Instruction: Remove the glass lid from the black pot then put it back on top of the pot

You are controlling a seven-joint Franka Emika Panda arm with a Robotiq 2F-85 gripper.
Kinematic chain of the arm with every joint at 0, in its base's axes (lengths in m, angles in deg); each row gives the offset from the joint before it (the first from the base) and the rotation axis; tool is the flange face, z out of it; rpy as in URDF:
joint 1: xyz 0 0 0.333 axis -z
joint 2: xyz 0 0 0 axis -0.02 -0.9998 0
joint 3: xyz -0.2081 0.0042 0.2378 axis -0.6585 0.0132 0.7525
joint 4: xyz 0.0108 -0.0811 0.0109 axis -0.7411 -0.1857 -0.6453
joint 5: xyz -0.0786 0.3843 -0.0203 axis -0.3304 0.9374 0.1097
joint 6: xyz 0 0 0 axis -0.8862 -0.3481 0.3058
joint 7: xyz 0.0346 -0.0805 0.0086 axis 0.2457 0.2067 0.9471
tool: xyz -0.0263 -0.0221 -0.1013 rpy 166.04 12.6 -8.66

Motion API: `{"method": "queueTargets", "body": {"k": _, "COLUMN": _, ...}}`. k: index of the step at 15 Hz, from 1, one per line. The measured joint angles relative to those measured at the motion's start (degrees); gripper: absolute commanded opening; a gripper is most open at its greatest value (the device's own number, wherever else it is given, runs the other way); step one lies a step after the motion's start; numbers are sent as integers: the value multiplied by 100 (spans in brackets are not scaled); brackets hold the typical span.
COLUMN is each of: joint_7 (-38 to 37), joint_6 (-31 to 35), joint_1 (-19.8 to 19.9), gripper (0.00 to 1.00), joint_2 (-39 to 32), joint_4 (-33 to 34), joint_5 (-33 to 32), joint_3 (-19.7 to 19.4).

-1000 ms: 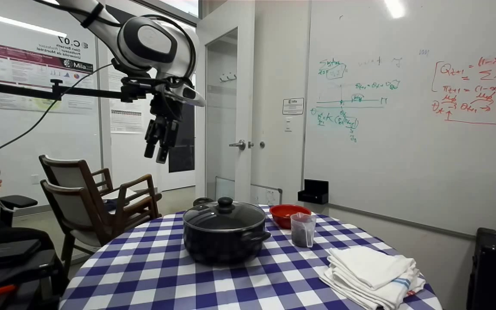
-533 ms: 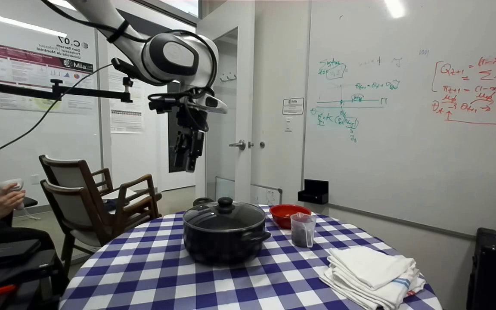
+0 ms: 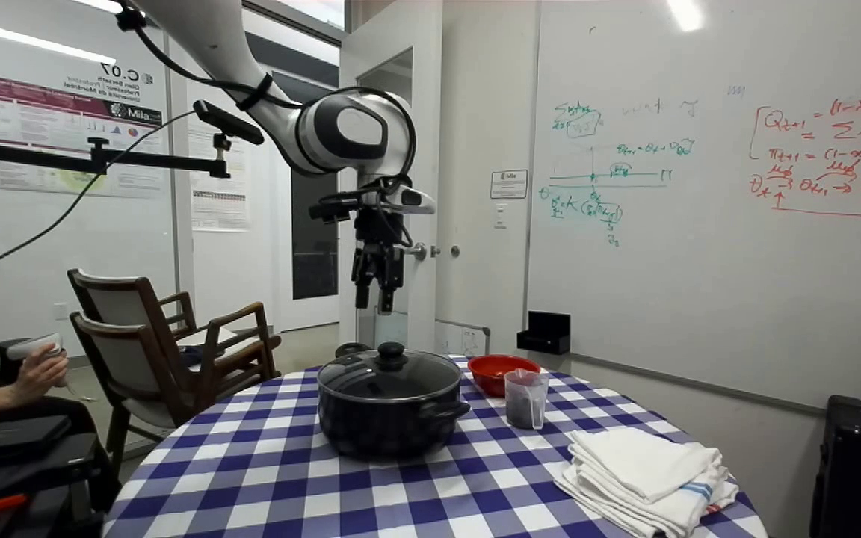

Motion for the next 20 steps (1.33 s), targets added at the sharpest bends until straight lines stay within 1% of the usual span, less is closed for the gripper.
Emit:
{"method": "queueTargets", "body": {"k": 6, "joint_7": 127, "joint_6": 116, "joint_1": 37, "gripper": 100, "joint_2": -884, "joint_4": 798, "joint_5": 127, "joint_3": -14}}
{"method": "queueTargets", "body": {"k": 10, "joint_7": 312, "joint_6": 116, "joint_1": 87, "gripper": 100, "joint_2": -1264, "joint_4": 1151, "joint_5": 261, "joint_3": -14}}
{"method": "queueTargets", "body": {"k": 15, "joint_7": 576, "joint_6": 66, "joint_1": 124, "gripper": 100, "joint_2": -1434, "joint_4": 1302, "joint_5": 425, "joint_3": -13}}
{"method": "queueTargets", "body": {"k": 20, "joint_7": 812, "joint_6": -182, "joint_1": 126, "gripper": 100, "joint_2": -1432, "joint_4": 1303, "joint_5": 496, "joint_3": 27}}
